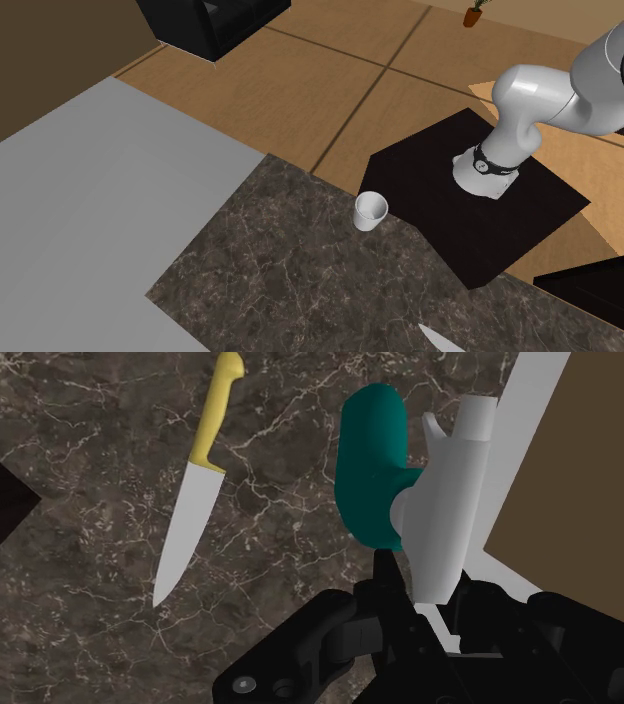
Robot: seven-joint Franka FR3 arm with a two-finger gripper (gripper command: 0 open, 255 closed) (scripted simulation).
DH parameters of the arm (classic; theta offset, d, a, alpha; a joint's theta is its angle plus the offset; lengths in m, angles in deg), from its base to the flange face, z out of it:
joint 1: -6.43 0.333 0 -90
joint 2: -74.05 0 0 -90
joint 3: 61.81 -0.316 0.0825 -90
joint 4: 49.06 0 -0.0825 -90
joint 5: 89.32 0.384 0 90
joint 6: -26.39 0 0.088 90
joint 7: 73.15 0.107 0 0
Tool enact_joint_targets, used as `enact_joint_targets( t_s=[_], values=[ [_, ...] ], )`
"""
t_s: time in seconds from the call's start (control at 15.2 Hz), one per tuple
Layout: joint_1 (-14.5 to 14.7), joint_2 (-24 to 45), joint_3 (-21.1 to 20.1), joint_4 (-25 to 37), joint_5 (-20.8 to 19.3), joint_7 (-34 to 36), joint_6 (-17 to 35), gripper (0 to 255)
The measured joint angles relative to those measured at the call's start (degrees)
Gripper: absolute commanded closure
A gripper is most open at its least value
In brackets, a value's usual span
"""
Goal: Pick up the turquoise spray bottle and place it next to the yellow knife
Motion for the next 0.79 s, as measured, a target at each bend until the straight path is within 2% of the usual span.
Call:
enact_joint_targets(
  t_s=[0.79],
  values=[
    [0.3, 3.8, 0.7, -3.6, -1.1, 0.2, 7.2, 255]
  ],
)
